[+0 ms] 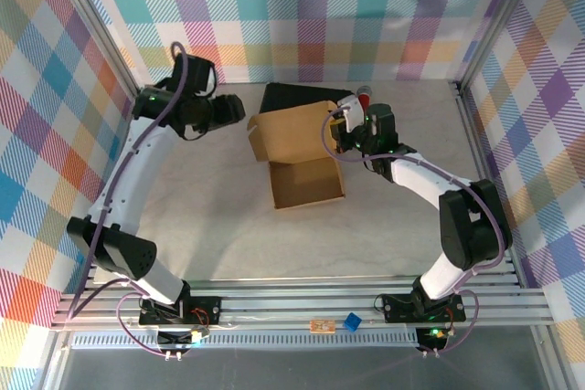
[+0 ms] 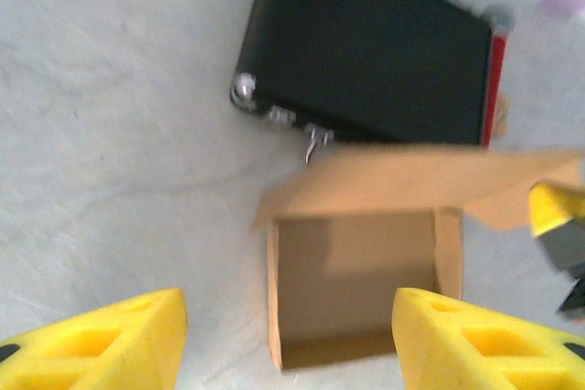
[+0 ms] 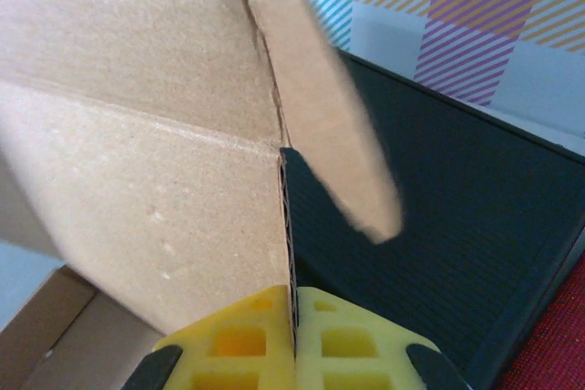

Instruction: Fold the paper box

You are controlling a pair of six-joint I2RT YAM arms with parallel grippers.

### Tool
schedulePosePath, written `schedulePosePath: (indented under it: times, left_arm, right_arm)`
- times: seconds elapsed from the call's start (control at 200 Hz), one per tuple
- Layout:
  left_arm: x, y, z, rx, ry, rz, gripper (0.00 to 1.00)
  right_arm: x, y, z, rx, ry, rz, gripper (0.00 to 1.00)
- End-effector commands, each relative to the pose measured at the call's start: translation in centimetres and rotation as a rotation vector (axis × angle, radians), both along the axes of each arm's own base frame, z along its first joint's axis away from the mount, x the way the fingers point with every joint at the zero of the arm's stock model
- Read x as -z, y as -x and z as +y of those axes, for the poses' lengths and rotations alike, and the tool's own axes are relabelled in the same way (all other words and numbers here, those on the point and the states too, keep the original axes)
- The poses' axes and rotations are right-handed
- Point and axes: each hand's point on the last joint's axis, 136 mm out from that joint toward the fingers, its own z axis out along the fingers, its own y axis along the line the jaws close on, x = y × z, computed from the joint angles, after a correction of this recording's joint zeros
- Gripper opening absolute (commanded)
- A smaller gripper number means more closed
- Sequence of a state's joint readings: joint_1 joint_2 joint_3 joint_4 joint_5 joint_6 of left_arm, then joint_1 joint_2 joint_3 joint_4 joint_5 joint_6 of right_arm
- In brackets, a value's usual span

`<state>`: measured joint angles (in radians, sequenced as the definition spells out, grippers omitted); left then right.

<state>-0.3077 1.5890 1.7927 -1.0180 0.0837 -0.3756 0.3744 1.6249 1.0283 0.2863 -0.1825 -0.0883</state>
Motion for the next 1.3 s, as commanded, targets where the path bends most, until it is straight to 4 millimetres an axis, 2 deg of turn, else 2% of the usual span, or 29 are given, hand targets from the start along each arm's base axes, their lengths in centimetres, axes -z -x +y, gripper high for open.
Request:
schedulePosePath:
  times: [0.0, 0.115, 0.215, 0.325, 0.455, 0.535, 0.63, 0.72, 0.765, 0.865, 0.99, 1.14, 1.295]
  left_arm:
    - [4.4, 0.4, -1.8, 0.120, 0.018, 0.107, 0.61]
    - [4.9, -0.9, -2.2, 0.168, -0.002, 0.072, 0.61]
    - [4.5, -2.5, -0.2, 0.135, -0.071, 0.037, 0.61]
    - [3.6, -4.5, 2.2, 0.040, -0.053, 0.007, 0.63]
    - [3.4, -6.9, 2.5, -0.003, 0.043, 0.007, 0.64]
    - [4.2, -8.2, 2.5, -0.027, 0.088, 0.034, 0.65]
    - [6.3, -9.5, 4.0, -0.160, 0.188, 0.121, 0.63]
    - [8.6, -10.8, 5.7, -0.334, 0.318, 0.223, 0.56]
    - [9.1, -11.6, 5.3, -0.360, 0.377, 0.245, 0.54]
    - [9.4, -13.5, 4.2, -0.421, 0.511, 0.262, 0.54]
    - [10.7, -15.2, 2.9, -0.471, 0.625, 0.315, 0.54]
    - [12.0, -15.6, -0.3, -0.424, 0.675, 0.411, 0.53]
    - [13.0, -14.4, -3.7, -0.394, 0.740, 0.494, 0.53]
  right_arm:
    - [-2.8, 0.3, 0.2, 0.006, -0.058, -0.072, 0.00]
    - [-2.2, 0.6, 0.0, 0.003, -0.043, -0.063, 0.00]
    - [-2.1, 0.9, 0.1, -0.010, -0.027, -0.064, 0.00]
    - [-2.1, 1.1, 0.2, -0.037, 0.006, -0.078, 0.00]
    - [-2.0, 1.2, 0.3, -0.053, 0.024, -0.081, 0.00]
    - [-1.9, 1.3, 0.4, -0.062, 0.030, -0.082, 0.00]
    - [-2.0, 1.3, 0.6, -0.075, 0.035, -0.086, 0.00]
    - [-1.8, 1.4, 0.8, -0.089, 0.038, -0.085, 0.00]
    - [-1.8, 1.4, 0.9, -0.098, 0.041, -0.085, 0.00]
    - [-1.5, 1.4, 1.2, -0.114, 0.049, -0.084, 0.00]
    - [-1.2, 1.4, 1.5, -0.129, 0.054, -0.082, 0.00]
    - [-0.9, 1.2, 2.0, -0.145, 0.061, -0.081, 0.00]
    - [-0.4, 0.6, 2.3, -0.132, 0.069, -0.076, 0.00]
